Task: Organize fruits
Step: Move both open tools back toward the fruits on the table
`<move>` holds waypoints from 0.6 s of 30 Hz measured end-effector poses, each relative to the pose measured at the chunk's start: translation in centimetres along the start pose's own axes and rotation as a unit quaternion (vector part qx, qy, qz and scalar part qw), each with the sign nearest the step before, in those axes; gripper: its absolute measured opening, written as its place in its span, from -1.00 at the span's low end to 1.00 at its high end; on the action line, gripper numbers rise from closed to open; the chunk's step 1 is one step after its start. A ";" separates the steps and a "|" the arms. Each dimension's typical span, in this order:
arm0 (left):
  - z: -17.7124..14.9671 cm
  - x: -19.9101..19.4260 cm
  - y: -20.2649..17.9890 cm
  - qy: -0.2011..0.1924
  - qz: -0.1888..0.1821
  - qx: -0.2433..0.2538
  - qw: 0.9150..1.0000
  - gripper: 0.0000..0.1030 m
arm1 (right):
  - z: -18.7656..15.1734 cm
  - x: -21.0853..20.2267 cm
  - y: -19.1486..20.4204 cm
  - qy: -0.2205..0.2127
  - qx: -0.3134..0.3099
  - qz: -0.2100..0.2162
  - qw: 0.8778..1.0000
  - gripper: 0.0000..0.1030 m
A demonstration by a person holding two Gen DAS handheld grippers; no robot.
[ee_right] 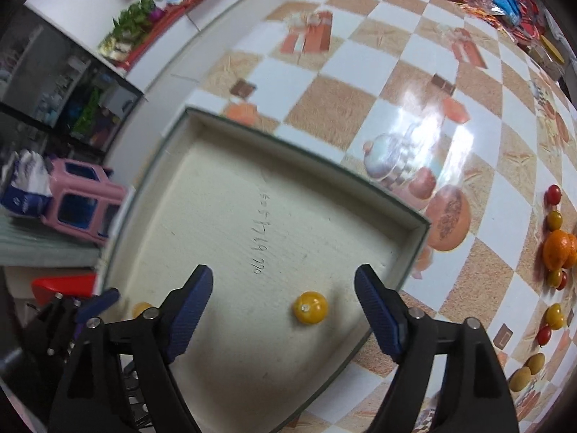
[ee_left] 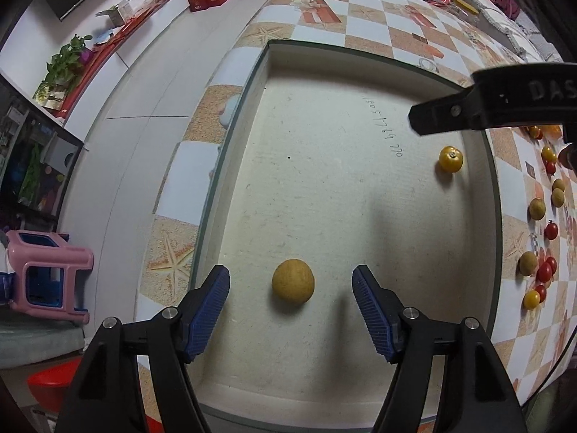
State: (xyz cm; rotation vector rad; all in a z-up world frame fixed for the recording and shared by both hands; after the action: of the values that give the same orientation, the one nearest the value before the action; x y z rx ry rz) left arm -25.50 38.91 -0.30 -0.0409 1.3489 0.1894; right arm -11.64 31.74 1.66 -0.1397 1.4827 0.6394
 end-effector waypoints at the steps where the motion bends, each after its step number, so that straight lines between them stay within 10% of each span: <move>1: 0.0 -0.3 0.0 0.000 0.000 0.001 1.000 0.39 | 0.1 -0.6 -0.2 -0.006 0.005 0.002 1.000 0.68; 18: 4.9 -4.6 -7.1 -0.038 -0.029 0.093 0.995 0.39 | -5.6 -6.7 -12.7 -0.032 0.147 -0.023 0.988 0.71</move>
State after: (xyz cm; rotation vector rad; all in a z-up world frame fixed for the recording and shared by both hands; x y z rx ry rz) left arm -20.63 32.05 4.70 0.0823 1.2820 0.0160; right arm -10.20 16.53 3.62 0.0741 1.4900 0.3786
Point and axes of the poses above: each gripper's, at about its wrist camera, not at the fingertips, and x roughly the way its jaws point, y to its left, z to its top, the point moved 4 cm from there along x, roughly the way its jaws point, and after that the axes turned 12 degrees about x, right-handed, at the moved point
